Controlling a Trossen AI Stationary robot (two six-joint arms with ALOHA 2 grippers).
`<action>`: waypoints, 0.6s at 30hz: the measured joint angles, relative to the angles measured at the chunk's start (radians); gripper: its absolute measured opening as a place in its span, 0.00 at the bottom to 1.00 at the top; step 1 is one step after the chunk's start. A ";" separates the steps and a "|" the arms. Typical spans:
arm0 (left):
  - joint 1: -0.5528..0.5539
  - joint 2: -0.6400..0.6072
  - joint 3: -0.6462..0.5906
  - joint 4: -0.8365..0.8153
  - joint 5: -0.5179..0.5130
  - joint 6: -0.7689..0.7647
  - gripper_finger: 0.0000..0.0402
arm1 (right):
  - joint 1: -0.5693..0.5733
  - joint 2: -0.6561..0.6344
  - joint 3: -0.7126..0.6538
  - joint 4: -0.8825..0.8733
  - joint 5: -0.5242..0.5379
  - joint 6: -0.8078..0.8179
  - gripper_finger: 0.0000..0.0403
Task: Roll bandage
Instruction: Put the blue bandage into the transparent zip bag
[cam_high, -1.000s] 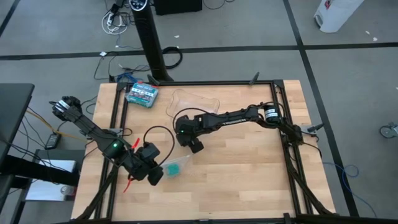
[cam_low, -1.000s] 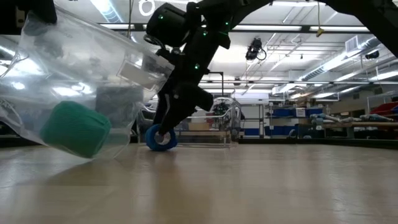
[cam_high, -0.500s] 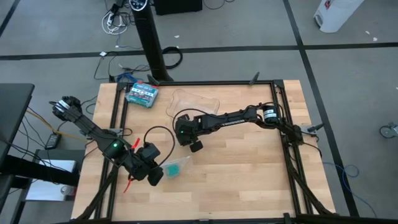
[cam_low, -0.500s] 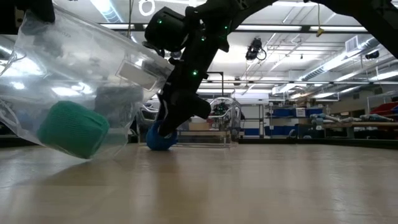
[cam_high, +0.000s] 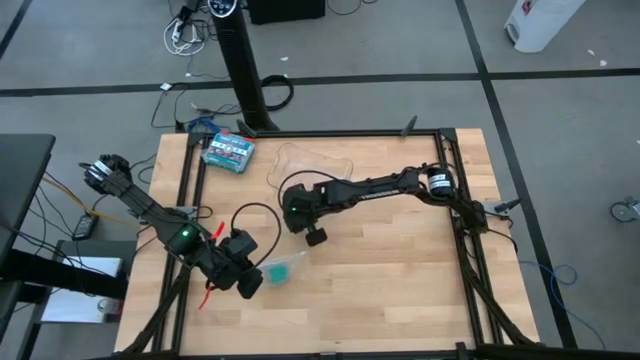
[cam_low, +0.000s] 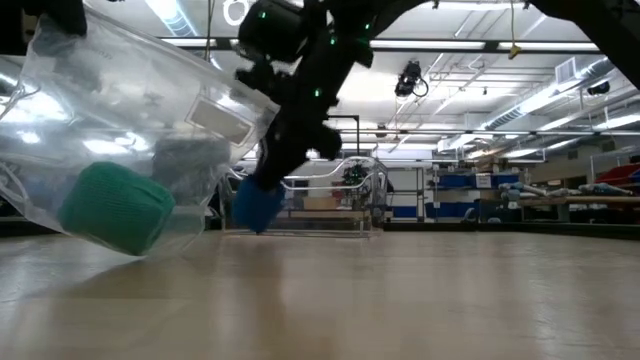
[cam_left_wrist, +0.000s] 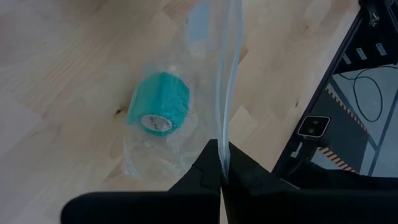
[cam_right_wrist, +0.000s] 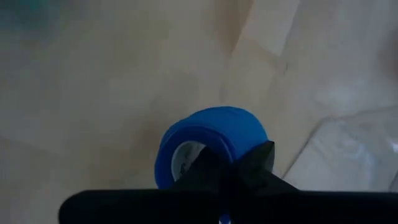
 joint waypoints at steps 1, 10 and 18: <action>0.000 0.000 0.000 -0.001 0.000 -0.002 0.01 | 0.001 -0.012 0.000 -0.003 -0.016 0.022 0.01; 0.000 0.000 0.000 0.005 -0.015 -0.003 0.01 | -0.003 -0.160 0.001 -0.126 -0.146 0.159 0.01; 0.002 0.000 0.000 0.098 -0.038 0.056 0.01 | 0.010 -0.319 0.004 -0.076 -0.264 0.263 0.00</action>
